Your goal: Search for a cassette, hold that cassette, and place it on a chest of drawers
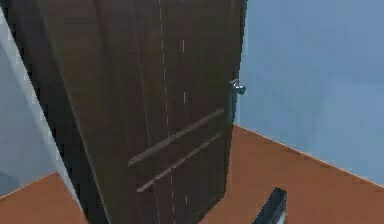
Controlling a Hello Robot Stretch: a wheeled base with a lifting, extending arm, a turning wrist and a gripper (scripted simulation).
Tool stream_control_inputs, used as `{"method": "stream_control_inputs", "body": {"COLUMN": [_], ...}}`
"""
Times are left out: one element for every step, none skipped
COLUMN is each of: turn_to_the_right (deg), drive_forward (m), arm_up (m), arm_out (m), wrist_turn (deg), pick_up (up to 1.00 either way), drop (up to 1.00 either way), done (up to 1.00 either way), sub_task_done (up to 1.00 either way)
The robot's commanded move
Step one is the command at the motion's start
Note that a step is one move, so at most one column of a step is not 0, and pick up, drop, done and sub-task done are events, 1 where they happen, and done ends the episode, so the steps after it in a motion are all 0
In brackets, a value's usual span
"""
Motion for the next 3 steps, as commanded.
{"method": "stream_control_inputs", "body": {"turn_to_the_right": [42.0, 0.0, 42.0], "drive_forward": [0.00, 0.35, 0.00], "arm_up": [0.00, 0.00, 0.00], "arm_out": [0.00, 0.00, 0.00], "wrist_turn": [0.0, 0.0, 0.0], "pick_up": [0.00, 0.00, 0.00], "drop": [0.00, 0.00, 0.00], "done": [0.00, 0.00, 0.00], "sub_task_done": [0.00, 0.00, 0.00]}}
